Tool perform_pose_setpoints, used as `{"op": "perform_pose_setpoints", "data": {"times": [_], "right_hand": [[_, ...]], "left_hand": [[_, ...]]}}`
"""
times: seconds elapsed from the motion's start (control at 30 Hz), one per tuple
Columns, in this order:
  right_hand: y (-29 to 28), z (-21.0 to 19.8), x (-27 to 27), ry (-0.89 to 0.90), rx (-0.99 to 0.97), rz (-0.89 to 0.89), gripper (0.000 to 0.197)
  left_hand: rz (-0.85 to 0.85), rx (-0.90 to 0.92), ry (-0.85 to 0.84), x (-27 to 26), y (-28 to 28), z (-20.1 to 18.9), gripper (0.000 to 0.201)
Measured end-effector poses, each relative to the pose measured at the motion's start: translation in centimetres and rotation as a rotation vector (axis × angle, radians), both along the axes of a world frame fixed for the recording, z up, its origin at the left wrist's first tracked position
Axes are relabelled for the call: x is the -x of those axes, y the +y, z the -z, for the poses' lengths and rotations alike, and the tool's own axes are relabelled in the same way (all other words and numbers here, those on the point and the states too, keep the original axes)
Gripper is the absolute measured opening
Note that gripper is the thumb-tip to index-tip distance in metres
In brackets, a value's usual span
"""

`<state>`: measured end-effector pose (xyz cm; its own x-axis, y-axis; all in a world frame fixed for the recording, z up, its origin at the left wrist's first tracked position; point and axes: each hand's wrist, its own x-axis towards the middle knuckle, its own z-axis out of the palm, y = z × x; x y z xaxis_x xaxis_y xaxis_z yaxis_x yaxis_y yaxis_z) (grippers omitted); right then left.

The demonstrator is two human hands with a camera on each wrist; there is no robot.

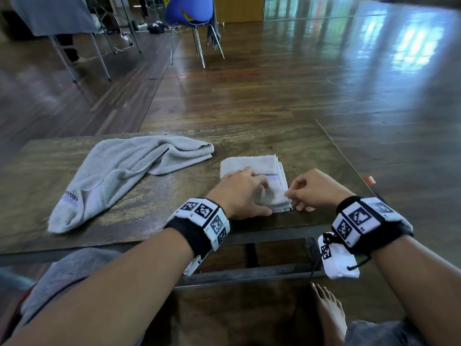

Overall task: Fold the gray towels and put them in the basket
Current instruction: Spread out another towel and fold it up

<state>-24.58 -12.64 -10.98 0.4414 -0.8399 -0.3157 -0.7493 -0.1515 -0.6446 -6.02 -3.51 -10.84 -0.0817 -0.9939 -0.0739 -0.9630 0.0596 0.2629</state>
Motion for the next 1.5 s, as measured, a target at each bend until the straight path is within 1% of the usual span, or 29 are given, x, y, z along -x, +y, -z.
{"op": "perform_pose_setpoints", "data": {"times": [0.03, 0.1, 0.13, 0.23, 0.3, 0.37, 0.43, 0.5, 0.63, 0.67, 0.77, 0.8, 0.87, 0.93, 1.0, 1.07, 1.1, 1.17, 1.23, 1.3, 1.37, 1.43, 1.5], "right_hand": [[0.2, 0.0, 0.2, 0.008, 0.075, -0.002, 0.012], [0.5, -0.2, 0.6, 0.019, 0.221, -0.010, 0.011], [0.7, -0.3, 0.7, 0.014, 0.247, -0.027, 0.011], [1.2, -0.4, 0.9, 0.018, 0.220, -0.091, 0.008], [1.2, -0.3, 1.1, 0.014, 0.200, -0.093, 0.009], [1.2, -0.3, 1.2, -0.002, 0.188, -0.097, 0.009], [1.0, -0.3, 1.3, -0.010, 0.159, -0.103, 0.011], [0.9, -0.3, 1.4, -0.027, 0.106, -0.071, 0.015], [0.5, -0.4, 1.0, -0.069, -0.101, 0.060, 0.033], [0.3, -0.5, 0.9, -0.073, -0.146, 0.095, 0.035], [0.1, -0.8, 0.5, -0.132, -0.226, 0.186, 0.030], [0.0, -0.7, 0.5, -0.131, -0.216, 0.173, 0.031], [0.0, -0.4, 0.5, -0.053, -0.132, 0.083, 0.034], [0.3, -0.1, 0.5, -0.019, -0.064, 0.070, 0.032], [0.5, 0.0, 0.4, 0.025, 0.004, 0.084, 0.029], [0.8, -0.1, 0.1, 0.112, 0.050, 0.093, 0.026], [0.9, -0.3, -0.1, 0.145, 0.056, 0.098, 0.025], [1.2, -0.7, -0.4, 0.198, 0.069, 0.107, 0.023], [1.3, -1.0, -0.7, 0.242, 0.123, 0.126, 0.021], [1.3, -1.2, -1.0, 0.244, 0.178, 0.140, 0.023], [1.2, -1.1, -1.3, 0.192, 0.200, 0.139, 0.029], [1.1, -0.8, -1.5, 0.141, 0.230, 0.132, 0.042], [1.1, -0.6, -1.7, 0.108, 0.269, 0.136, 0.052]], "left_hand": [[0.005, 0.050, 0.005, 0.2, 0.2, 0.1, 0.048], [0.002, 0.140, 0.017, 0.6, 0.4, 0.1, 0.031], [-0.003, 0.171, 0.030, 0.8, 0.4, 0.1, 0.026], [-0.033, 0.199, 0.126, 1.4, 0.3, 0.3, 0.022], [-0.071, 0.231, 0.241, 1.8, 0.1, 0.4, 0.020], [-0.100, 0.313, 0.365, 2.5, -0.2, 0.5, 0.014], [-0.089, 0.373, 0.479, 3.3, -0.5, 0.7, 0.009], [-0.048, 0.381, 0.517, 3.9, -0.6, 1.1, 0.008], [0.053, 0.350, 0.482, 4.3, -0.7, 2.2, 0.006], [0.074, 0.348, 0.477, 4.3, -0.7, 2.3, 0.006], [0.103, 0.345, 0.473, 4.3, -0.5, 2.5, 0.005], [0.109, 0.331, 0.468, 4.3, -0.5, 2.5, 0.005], [0.100, 0.268, 0.422, 4.3, -0.5, 2.3, 0.011], [0.060, 0.232, 0.353, 4.1, -0.7, 2.0, 0.017], [-0.004, 0.299, 0.282, 3.7, -1.2, 1.5, 0.021], [-0.093, 0.356, 0.212, 2.8, -1.7, 1.3, 0.022], [-0.137, 0.331, 0.175, 2.3, -1.9, 1.4, 0.026], [-0.192, 0.224, 0.114, 1.6, -1.9, 1.9, 0.033], [-0.182, 0.163, 0.045, 1.4, -1.7, 2.6, 0.039], [-0.154, 0.158, 0.007, 1.5, -1.8, 2.9, 0.042], [-0.156, 0.187, 0.014, 1.5, -2.1, 2.7, 0.042], [-0.163, 0.236, 0.042, 1.5, -2.4, 2.3, 0.040], [-0.147, 0.263, 0.047, 1.8, -2.7, 2.0, 0.043]]}}
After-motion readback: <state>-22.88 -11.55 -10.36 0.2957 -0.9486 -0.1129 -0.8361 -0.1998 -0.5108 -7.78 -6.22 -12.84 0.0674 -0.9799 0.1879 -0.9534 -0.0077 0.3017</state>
